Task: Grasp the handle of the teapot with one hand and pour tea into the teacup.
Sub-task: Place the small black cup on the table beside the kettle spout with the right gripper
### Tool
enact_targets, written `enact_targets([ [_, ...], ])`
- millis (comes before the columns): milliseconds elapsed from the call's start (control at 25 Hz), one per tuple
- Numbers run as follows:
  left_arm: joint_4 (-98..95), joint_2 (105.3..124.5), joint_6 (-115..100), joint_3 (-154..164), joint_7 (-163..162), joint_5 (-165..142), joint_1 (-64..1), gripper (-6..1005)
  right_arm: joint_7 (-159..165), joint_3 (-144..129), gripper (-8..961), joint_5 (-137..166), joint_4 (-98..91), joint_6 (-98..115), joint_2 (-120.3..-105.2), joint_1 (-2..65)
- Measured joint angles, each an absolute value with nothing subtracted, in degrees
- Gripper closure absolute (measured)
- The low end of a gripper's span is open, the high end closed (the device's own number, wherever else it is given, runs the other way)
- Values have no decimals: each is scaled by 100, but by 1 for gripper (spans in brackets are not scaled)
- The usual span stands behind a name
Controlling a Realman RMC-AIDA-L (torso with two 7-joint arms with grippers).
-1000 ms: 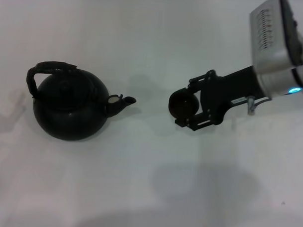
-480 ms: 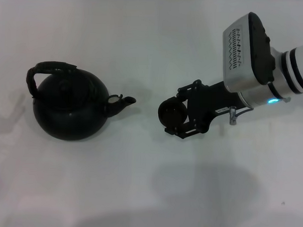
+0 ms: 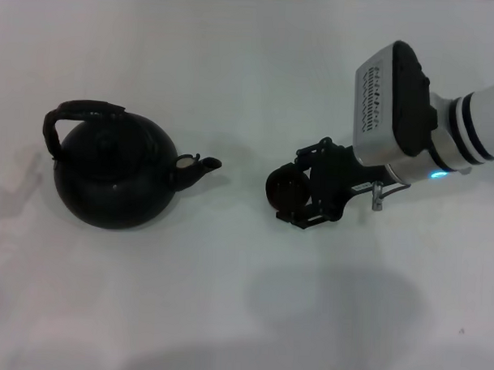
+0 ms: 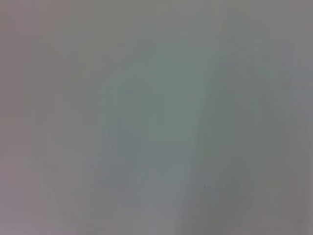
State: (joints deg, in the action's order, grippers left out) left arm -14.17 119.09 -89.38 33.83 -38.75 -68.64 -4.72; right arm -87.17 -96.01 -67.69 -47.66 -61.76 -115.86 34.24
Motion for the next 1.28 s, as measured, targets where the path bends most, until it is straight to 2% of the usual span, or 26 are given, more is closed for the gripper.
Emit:
enact_targets([
  [1280,-1424,11891,-8938,3392,-3867,-6864,-454,213,-8690,-9720,233,-6808,-4609,-5886,-11583,3433],
])
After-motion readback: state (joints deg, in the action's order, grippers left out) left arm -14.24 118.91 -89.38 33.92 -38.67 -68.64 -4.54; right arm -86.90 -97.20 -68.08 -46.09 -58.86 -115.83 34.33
